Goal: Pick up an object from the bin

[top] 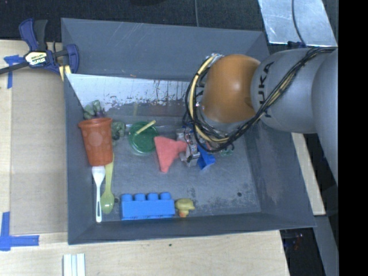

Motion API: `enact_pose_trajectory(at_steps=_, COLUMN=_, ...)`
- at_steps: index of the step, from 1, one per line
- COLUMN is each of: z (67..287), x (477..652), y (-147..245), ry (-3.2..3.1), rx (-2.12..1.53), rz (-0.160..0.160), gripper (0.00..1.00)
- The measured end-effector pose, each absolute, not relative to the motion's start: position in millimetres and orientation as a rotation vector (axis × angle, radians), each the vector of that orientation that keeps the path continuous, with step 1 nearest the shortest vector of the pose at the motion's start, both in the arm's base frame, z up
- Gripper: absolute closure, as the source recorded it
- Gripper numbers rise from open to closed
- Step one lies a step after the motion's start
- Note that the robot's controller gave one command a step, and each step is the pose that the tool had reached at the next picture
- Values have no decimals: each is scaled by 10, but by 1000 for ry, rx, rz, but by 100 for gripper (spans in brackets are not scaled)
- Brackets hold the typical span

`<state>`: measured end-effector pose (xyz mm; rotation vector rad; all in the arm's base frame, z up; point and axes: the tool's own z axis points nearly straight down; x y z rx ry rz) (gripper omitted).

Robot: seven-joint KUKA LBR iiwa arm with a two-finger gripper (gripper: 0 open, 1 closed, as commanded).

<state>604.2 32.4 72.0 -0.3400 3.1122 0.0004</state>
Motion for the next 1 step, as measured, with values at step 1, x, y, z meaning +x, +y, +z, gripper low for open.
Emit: enact_pose_trajectory(at_steps=1, z=848, x=5699, y=442, ry=3102, rx=-424, rz=0, gripper=100)
